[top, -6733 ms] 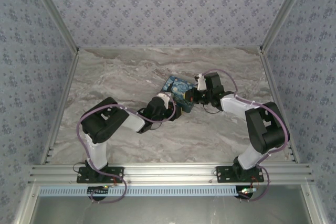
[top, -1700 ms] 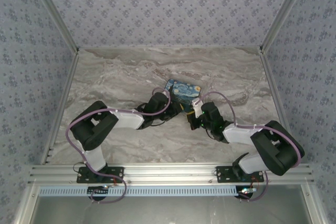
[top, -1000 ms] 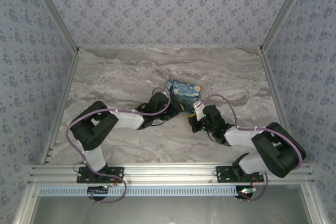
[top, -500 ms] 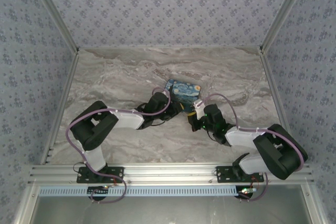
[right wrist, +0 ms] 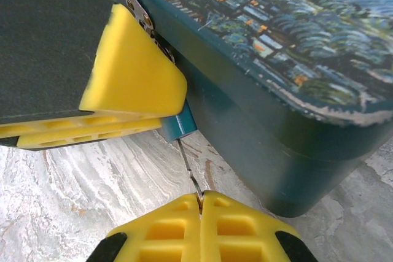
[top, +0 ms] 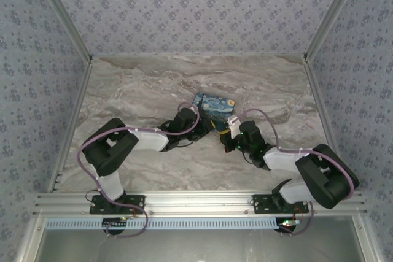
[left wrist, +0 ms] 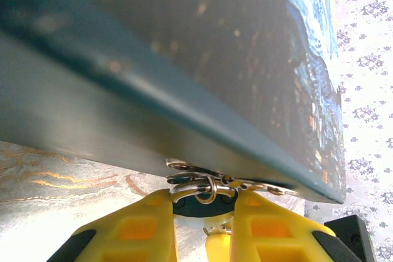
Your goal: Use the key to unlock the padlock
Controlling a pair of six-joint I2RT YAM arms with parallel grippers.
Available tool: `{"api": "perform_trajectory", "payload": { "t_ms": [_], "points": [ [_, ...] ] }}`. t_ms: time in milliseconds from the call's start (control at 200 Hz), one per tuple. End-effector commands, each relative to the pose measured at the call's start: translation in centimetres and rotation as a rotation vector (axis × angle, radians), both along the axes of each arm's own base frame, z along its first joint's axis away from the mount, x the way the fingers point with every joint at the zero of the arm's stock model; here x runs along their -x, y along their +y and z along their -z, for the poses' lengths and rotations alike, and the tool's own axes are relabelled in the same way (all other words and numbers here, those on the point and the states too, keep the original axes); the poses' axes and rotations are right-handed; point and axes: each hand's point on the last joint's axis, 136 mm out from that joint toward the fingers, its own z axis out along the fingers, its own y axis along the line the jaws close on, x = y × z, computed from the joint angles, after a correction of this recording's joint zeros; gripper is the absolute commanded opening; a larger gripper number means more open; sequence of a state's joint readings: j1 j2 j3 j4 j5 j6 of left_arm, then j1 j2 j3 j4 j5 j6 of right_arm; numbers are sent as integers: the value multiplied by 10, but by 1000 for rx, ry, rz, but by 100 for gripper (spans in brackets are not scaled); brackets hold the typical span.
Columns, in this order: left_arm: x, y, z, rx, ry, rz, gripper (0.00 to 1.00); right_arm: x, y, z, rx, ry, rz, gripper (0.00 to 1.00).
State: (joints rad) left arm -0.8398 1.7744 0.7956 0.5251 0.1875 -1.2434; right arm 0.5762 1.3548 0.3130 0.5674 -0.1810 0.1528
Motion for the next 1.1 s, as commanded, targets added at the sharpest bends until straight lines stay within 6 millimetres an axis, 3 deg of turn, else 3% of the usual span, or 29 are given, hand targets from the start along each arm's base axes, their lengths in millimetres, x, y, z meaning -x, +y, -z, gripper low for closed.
{"api": "perform_trajectory", "payload": {
  "t_ms": [0,545,1094],
  "points": [
    [-2,-8,-21,58,-44,5,20,-7,7,-10,-35,-14,-9,0],
    [-2,-6,-20,57,-41,-4,20,-14,3,-10,-33,-12,19,0],
    [0,-10,-26,105,-26,-3,20,-18,9,-26,-104,-48,-7,0]
  ]
}}
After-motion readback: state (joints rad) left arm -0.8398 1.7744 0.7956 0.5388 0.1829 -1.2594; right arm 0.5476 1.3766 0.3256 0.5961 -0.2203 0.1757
